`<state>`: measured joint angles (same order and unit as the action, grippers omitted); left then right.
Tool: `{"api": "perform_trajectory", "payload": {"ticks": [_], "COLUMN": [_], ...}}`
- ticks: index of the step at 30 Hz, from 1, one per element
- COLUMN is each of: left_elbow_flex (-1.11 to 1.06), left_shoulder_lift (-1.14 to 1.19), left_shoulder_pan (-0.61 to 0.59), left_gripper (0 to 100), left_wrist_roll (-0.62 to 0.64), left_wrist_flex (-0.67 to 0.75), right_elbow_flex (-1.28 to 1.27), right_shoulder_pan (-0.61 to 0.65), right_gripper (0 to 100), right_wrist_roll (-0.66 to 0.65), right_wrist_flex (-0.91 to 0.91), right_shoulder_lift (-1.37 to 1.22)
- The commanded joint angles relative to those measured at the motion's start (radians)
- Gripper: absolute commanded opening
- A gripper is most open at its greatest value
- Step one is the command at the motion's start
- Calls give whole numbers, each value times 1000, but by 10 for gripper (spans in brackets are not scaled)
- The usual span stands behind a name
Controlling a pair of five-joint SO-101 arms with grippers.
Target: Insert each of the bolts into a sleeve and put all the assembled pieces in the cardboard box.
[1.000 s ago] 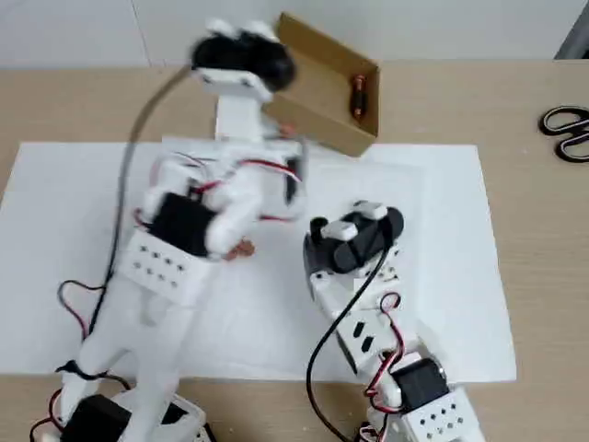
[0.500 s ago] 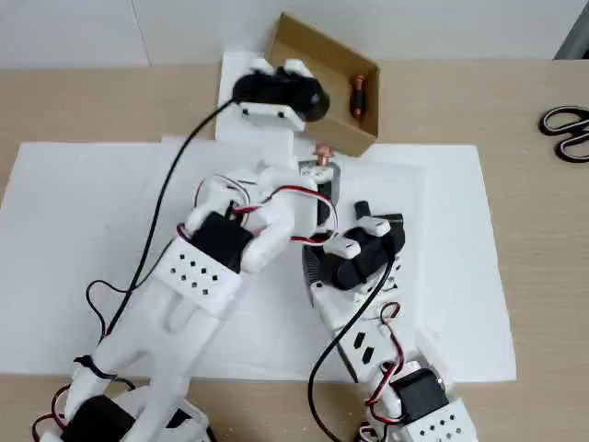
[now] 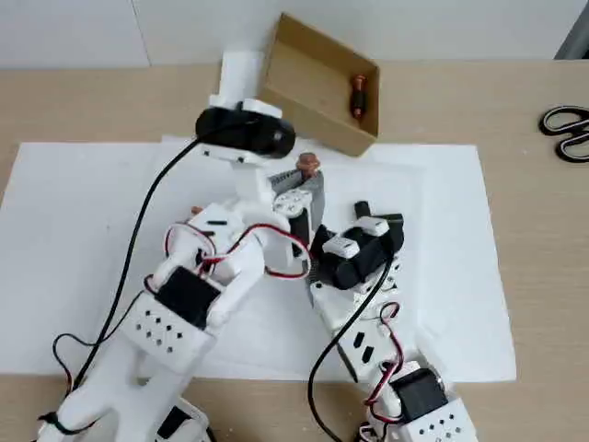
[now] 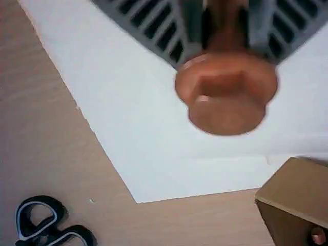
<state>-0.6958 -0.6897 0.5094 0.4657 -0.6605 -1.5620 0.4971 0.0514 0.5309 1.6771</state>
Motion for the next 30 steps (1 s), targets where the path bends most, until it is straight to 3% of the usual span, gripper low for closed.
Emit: {"api": "perform_trajectory", "payload": {"ticks": [1, 10, 26, 30], "left_elbow_flex": [-2, -10, -71, -73], "left_shoulder_lift": [-17, -12, -14, -20], "left_shoulder_pan": [8, 8, 58, 38], "left_gripper": [6, 6, 6, 6], "left_wrist_roll": [5, 6, 3, 2], "left_wrist_flex": [12, 127, 123, 41], "right_elbow_flex": [17, 15, 11, 17], "right_shoulder_pan": [1, 1, 22, 16], "right_gripper": [3, 3, 3, 3], "right_wrist_roll": [5, 5, 5, 5], "right_wrist_flex": [-22, -21, -21, -21], "right_shoulder_lift": [25, 25, 24, 24]}}
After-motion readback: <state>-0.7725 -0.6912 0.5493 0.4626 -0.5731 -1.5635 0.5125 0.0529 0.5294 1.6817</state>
